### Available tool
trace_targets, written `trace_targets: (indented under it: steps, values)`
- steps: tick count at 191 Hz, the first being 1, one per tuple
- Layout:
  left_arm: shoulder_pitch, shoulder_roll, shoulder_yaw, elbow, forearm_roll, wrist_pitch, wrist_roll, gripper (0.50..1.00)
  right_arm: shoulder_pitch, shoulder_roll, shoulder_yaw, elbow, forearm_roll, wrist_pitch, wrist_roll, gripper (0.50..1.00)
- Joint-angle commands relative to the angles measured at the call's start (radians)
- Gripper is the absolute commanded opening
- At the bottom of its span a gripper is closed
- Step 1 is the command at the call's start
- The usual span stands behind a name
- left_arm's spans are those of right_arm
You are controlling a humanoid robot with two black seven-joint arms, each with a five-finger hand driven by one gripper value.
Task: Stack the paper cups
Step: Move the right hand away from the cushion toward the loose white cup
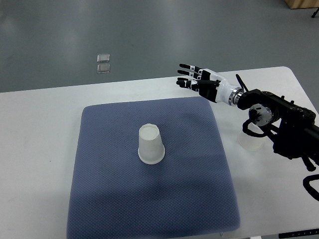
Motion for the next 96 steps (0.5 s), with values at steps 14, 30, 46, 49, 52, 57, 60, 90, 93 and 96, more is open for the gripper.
trace_targets:
  steps: [14, 30, 46, 49, 52, 57, 60, 90, 93, 96]
  values:
    - [0.000, 0.000, -0.001, 0.007, 0.000, 0.000, 0.000, 1.000, -0.006, 0.000, 0.002, 0.002, 0.002, 0.001, 0.001, 0.928]
    - [0.000, 0.000, -0.001, 0.001, 0.000, 0.000, 0.000, 1.000, -0.007, 0.000, 0.002, 0.002, 0.002, 0.001, 0.001, 0.928]
    - [0.000, 0.000, -0.001, -0.002, 0.000, 0.000, 0.000, 1.000, -0.007, -0.005, 0.005, 0.002, 0.005, 0.000, 0.003, 0.928]
    - [0.000, 0.000, -0.001, -0.002, 0.000, 0.000, 0.000, 1.000, -0.006, -0.008, 0.006, 0.002, 0.005, -0.002, 0.003, 0.928]
    - [0.000, 0.000, -0.001, -0.002, 0.000, 0.000, 0.000, 1.000, -0.006, -0.008, 0.006, 0.002, 0.005, -0.005, 0.003, 0.926]
    - [0.000, 0.000, -0.001, -0.002, 0.000, 0.000, 0.000, 1.000, -0.004, -0.012, 0.006, 0.002, 0.005, -0.009, 0.003, 0.928]
    - [0.000, 0.000, -0.001, -0.002, 0.000, 0.000, 0.000, 1.000, -0.004, -0.015, 0.006, 0.002, 0.005, -0.009, 0.003, 0.928]
    - [0.000, 0.000, 0.000, 0.009, 0.000, 0.000, 0.000, 1.000, 0.005, -0.038, -0.007, 0.003, -0.008, 0.007, 0.000, 0.928]
    - [0.000, 0.000, 0.000, 0.009, 0.000, 0.000, 0.000, 1.000, 0.005, -0.045, -0.007, 0.003, -0.008, 0.009, 0.000, 0.928]
    - [-0.001, 0.000, 0.000, 0.009, -0.002, 0.000, 0.000, 1.000, 0.005, -0.057, -0.007, 0.003, -0.009, 0.015, 0.000, 0.928]
